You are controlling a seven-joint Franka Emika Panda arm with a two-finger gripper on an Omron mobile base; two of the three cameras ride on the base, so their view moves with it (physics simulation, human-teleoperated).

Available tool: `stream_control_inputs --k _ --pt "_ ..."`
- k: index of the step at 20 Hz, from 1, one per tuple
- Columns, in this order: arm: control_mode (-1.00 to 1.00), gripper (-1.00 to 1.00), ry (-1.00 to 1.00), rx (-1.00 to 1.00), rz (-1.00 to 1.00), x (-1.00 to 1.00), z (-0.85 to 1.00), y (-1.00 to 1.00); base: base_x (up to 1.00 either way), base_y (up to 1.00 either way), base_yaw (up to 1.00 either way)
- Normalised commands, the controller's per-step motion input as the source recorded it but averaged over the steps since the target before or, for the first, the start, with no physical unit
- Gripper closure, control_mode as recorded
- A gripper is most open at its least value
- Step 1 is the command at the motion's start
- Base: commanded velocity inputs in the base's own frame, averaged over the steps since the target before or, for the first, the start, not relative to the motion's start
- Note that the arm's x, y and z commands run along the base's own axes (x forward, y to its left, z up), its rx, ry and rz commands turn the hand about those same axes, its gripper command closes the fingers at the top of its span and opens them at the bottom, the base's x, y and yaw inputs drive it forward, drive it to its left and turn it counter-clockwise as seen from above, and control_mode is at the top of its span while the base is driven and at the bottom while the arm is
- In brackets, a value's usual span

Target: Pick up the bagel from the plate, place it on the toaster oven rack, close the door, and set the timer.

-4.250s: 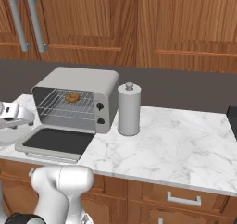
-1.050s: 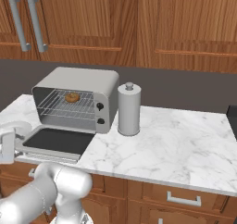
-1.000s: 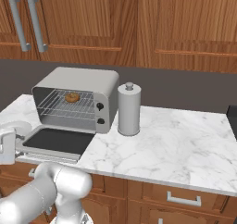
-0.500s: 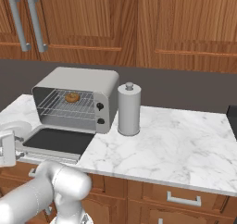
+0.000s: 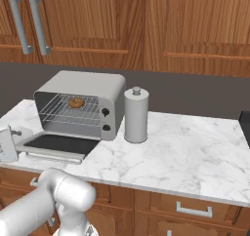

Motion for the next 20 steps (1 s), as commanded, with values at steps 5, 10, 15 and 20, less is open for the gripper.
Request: stream_control_inputs --k 5,10,15,20 --pt "-1.0 -1.0 -0.1 -0.16 0.0 0.47 0.56 -0.2 0.0 0.0 0.0" --pt "-1.0 -1.0 -0.11 -0.19 0.04 0.61 0.36 -0.21 0.0 0.0 0.0" --pt "-1.0 -1.0 -0.11 -0.17 0.18 0.69 0.18 -0.09 0.0 0.0 0.0" --pt "-1.0 -1.0 -0.08 -0.17 0.19 0.72 0.1 -0.05 0.0 0.0 0.0"
